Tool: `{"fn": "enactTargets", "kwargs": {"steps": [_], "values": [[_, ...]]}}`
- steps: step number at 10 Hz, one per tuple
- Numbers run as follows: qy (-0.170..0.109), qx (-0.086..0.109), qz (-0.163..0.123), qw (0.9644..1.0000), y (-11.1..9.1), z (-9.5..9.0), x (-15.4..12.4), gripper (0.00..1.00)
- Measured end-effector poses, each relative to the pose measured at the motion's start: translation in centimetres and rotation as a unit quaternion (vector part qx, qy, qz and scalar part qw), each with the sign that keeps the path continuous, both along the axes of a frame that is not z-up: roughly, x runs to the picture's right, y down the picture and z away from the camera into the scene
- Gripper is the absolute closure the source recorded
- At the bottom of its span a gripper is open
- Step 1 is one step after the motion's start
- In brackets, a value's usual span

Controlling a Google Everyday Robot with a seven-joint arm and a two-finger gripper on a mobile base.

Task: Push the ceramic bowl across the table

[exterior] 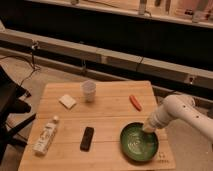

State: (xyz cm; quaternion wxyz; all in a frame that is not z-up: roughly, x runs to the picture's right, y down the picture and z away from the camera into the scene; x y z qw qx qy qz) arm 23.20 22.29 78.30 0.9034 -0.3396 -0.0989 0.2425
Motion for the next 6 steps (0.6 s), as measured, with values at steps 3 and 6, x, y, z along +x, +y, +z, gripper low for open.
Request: {"fn": "enactTargets", "kwargs": {"steps": [3,6], "values": [[-0.002,0.001,0.002,1.0,-0.21,0.23,-0.27,0.96],[-0.006,0.002,0.003,1.0,-0.46,0.52,-0.68,0.96]]}}
